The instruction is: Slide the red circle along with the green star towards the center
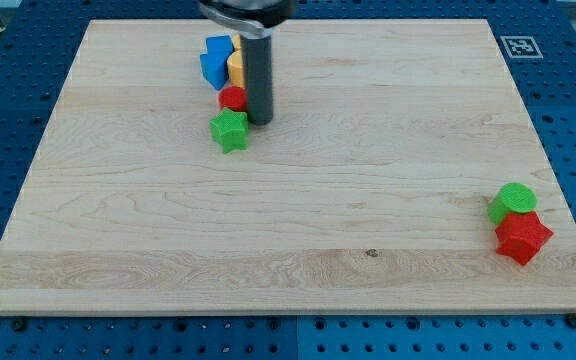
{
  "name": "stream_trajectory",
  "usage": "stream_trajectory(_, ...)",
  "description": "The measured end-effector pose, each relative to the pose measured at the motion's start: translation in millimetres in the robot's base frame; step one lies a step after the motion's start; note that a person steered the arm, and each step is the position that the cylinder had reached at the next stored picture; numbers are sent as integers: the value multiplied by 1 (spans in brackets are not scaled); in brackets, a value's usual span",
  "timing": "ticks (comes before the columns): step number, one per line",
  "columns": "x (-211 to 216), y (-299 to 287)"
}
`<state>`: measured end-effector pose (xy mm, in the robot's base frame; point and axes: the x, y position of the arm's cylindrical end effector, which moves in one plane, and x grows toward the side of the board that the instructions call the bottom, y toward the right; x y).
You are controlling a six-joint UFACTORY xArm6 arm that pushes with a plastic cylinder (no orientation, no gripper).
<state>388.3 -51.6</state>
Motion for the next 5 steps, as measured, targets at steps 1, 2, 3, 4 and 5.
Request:
stream_trajectory(1,0,-21)
stream_trajectory(2,-6,-30)
stream_trajectory(3,-23,-2)
stream_trajectory(4,-51,-19)
stream_trajectory(5,-53,-61)
